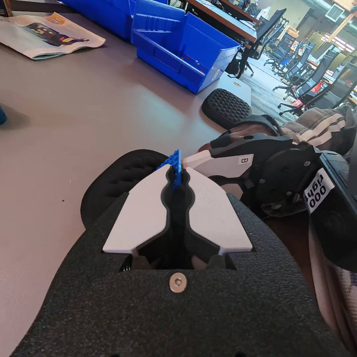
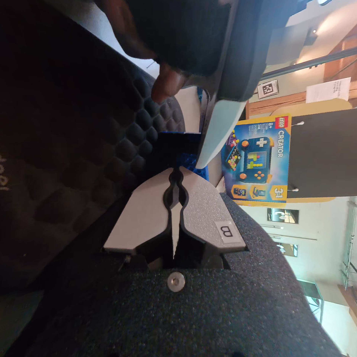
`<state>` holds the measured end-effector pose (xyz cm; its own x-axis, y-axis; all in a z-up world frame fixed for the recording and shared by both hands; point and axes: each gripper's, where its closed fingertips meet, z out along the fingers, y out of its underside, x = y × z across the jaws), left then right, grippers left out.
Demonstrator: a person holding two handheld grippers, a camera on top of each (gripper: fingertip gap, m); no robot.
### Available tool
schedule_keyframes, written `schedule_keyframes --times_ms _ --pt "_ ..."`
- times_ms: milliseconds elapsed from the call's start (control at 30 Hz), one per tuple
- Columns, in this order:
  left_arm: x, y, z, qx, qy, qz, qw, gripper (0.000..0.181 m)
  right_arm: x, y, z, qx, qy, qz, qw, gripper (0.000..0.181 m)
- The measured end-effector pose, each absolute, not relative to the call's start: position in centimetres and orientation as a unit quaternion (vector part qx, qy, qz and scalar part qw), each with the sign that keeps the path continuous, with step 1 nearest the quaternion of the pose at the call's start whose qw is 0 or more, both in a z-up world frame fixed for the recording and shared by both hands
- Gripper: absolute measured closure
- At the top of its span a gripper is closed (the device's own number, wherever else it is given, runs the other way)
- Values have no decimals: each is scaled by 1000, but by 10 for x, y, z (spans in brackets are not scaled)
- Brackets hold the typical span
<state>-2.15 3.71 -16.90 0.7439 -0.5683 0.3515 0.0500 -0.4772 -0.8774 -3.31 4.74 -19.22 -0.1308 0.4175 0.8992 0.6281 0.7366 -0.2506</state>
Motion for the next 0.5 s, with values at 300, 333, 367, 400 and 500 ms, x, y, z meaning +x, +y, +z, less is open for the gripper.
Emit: schedule_keyframes --times_ms 300,333,367,400,500 --pt "-21 37 -173 -805 161 -316 476 172 -33 47 -199 -360 -771 -120 512 181" --pt "-21 37 -173 -805 161 -315 476 172 -33 47 -199 -359 -771 -121 512 181" --pt "-21 37 -173 -805 160 -314 476 172 -32 47 -199 -358 -773 -123 510 181" --pt "-21 37 -173 -806 158 -314 477 172 -33 46 -199 -357 -774 -125 507 181" --pt "-23 37 -173 -806 154 -316 476 172 -32 46 -200 -356 -779 -133 499 181"
